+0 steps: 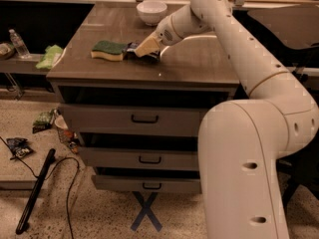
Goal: Move rxbar blueberry near sponge
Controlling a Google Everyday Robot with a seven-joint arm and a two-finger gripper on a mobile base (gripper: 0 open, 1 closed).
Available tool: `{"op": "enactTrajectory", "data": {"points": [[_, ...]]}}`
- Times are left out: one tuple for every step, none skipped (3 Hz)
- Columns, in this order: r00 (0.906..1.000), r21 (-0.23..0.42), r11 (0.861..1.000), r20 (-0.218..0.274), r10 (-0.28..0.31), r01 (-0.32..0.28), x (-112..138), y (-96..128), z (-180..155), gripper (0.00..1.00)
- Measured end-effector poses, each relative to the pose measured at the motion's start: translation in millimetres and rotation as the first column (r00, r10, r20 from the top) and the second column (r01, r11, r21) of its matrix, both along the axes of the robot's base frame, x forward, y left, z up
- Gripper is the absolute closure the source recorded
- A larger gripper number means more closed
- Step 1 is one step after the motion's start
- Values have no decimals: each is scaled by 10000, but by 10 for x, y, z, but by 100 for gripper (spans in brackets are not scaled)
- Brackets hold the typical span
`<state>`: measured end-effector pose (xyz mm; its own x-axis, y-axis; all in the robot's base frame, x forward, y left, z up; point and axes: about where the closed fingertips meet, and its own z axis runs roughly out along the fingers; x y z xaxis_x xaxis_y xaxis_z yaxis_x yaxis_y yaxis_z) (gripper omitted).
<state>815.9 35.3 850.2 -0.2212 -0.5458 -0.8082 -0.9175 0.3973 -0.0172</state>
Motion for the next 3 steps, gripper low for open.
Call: {"op": "enactTrajectory", "data": {"points": [[9997, -91, 9997, 5, 240, -240, -15, 113, -23, 36], [9995, -64, 9995, 46, 309, -309, -18, 141, -6, 12], [9993, 455, 9990, 381, -28, 11, -17, 2, 260, 0]]}}
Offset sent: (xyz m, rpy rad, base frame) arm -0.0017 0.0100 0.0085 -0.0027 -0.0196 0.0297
